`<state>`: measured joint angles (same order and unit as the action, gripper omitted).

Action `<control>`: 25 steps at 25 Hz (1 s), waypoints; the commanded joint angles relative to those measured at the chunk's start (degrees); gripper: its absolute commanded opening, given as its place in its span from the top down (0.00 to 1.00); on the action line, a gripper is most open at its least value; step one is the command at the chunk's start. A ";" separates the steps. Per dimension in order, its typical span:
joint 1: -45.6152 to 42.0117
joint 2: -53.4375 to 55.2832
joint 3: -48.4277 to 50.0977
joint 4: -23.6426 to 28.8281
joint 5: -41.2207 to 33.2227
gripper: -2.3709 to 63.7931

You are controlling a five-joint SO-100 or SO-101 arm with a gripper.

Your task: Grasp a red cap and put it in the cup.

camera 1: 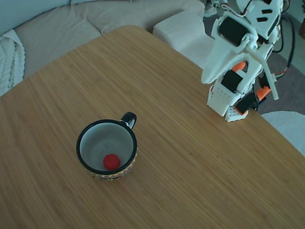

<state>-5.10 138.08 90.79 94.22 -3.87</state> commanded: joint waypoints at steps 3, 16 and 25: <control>0.53 0.88 0.97 3.87 -0.26 0.91; 0.62 6.86 1.93 3.69 -0.18 0.91; 0.62 6.86 1.93 3.69 -0.18 0.91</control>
<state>-4.92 145.20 92.99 94.22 -3.87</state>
